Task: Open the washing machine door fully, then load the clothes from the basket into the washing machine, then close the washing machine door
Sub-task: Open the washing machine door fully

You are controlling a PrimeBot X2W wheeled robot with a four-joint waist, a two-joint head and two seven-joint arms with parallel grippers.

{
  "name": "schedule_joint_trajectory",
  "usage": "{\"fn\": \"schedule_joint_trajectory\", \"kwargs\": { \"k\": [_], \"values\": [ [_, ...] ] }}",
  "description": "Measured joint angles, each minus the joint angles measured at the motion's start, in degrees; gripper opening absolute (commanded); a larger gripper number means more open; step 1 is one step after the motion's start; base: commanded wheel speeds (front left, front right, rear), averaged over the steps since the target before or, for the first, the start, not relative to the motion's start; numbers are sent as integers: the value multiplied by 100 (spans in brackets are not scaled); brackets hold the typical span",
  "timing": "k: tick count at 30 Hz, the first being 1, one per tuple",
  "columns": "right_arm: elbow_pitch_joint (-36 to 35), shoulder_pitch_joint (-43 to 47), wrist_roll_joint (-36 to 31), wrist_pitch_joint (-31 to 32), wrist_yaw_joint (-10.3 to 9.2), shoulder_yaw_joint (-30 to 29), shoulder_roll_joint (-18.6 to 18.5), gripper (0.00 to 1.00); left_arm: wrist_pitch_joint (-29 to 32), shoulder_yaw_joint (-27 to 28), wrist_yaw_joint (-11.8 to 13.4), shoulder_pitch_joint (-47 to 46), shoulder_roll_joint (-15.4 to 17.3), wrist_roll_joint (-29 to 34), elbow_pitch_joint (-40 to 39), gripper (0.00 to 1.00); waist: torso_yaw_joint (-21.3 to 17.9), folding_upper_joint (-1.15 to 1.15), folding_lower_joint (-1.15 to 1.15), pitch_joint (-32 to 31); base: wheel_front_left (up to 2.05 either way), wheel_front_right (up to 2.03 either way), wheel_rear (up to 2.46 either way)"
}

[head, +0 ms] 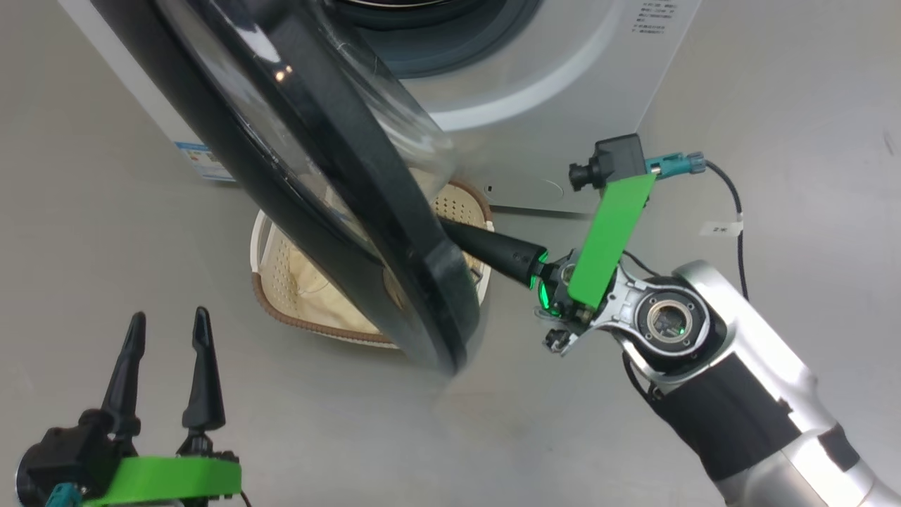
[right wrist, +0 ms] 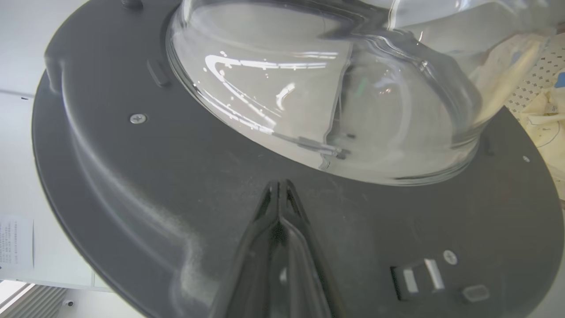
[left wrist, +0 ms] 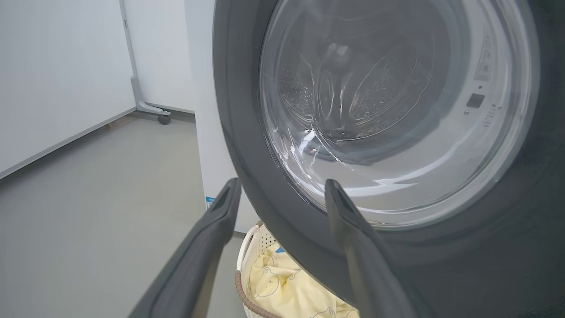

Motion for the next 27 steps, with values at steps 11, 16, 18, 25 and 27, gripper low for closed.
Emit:
{"fn": "schedule_joint_trajectory", "kwargs": {
  "k": [11,16,18,25,27],
  "values": [
    [-178,196,316,-331,0,859,25,0,0,-155,0,114,-8,-42,113,100,184,0,0,-319,0,0,0],
    [-196,193,466,-669,0,1268,32,0,0,-218,0,114,-9,-42,145,100,243,0,0,-376,0,0,0],
    [-193,189,520,-803,0,1384,32,0,0,-238,0,114,-10,-42,146,100,259,0,0,-391,0,0,0],
    [-121,126,675,-1141,0,1788,32,0,0,-320,0,113,-14,-60,166,100,296,0,0,-436,0,0,0],
    [-100,85,710,-1218,0,1882,32,0,0,-346,0,114,-22,-60,169,100,307,0,0,-452,0,0,0]
  ]
}}
